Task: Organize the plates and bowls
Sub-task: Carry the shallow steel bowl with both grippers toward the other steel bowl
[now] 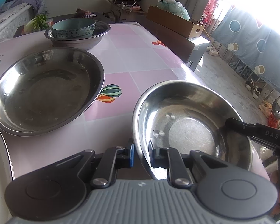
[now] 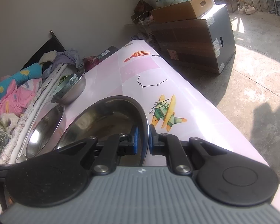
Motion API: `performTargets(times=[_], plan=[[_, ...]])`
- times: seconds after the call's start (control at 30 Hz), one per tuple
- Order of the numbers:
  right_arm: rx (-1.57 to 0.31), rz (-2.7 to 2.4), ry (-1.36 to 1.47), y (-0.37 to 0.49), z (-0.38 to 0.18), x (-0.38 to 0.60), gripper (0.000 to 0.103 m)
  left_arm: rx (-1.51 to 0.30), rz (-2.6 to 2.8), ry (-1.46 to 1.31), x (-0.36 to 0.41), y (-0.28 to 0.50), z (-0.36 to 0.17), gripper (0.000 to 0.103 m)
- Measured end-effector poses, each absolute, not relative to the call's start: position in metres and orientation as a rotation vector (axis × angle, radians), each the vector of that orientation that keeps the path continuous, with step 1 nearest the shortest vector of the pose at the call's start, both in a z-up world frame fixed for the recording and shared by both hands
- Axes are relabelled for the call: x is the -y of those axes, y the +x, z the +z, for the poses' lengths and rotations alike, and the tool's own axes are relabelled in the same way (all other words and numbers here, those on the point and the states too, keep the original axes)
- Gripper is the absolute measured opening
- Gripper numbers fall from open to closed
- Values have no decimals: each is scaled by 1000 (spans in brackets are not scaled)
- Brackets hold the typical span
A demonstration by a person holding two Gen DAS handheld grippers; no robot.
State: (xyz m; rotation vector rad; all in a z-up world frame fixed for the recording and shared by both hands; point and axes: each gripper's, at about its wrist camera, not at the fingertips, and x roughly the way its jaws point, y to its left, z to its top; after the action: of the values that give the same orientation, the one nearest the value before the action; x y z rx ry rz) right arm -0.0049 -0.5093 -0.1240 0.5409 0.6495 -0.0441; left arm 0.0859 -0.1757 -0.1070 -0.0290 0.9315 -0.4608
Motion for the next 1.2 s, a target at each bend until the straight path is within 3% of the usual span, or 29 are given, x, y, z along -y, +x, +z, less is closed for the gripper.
performTargets(times=[1.2], plan=[[-629, -45, 525, -10, -111, 507, 10, -877, -475, -37, 170, 78, -95, 16]])
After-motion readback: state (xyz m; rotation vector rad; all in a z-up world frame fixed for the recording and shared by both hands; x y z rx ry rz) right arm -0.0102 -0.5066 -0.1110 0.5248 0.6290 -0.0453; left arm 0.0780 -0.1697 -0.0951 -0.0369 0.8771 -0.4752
